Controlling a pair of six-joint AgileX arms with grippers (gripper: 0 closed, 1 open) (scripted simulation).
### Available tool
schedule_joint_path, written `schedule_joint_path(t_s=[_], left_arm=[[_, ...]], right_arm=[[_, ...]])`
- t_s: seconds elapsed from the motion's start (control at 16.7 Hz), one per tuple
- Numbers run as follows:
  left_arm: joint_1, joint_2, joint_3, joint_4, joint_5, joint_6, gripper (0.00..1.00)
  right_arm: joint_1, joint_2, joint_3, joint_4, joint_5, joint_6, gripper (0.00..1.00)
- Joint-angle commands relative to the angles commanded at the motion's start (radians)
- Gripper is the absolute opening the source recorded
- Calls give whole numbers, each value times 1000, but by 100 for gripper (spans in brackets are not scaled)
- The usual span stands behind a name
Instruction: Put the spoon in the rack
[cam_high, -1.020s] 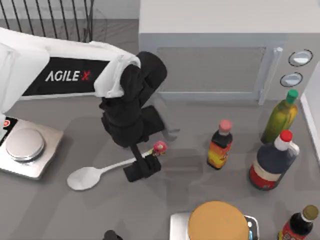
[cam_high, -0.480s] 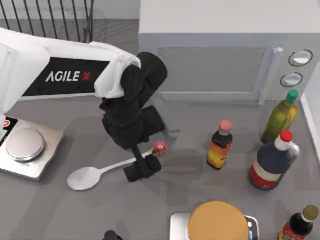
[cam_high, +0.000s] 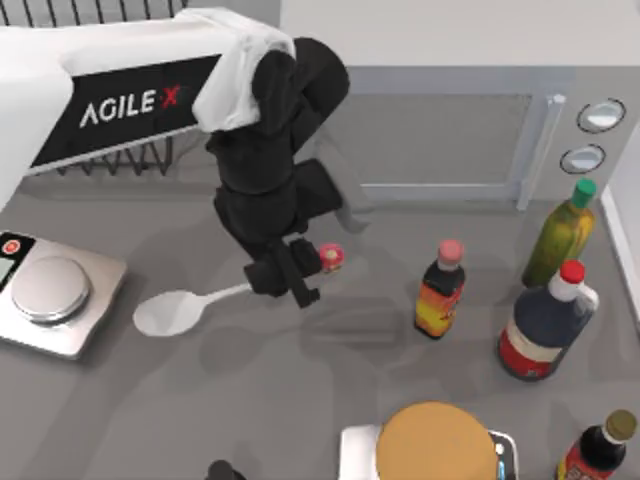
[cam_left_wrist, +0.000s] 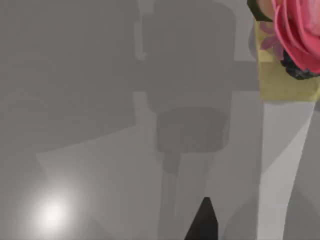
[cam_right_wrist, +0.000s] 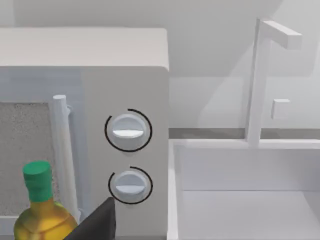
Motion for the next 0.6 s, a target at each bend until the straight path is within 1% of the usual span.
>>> schedule_joint_path(t_s=[0.3,0.48,0.6], left_arm=[[-2,-29,317,-377,0,-4,0],[-2,-55,444,-506,0,-8,0],[-1,-67,477,-538,0,-10,0]], right_arm=[[0,0,0,0,0,0,100],[0,0,0,0,0,0,100],[0,0,0,0,0,0,100]])
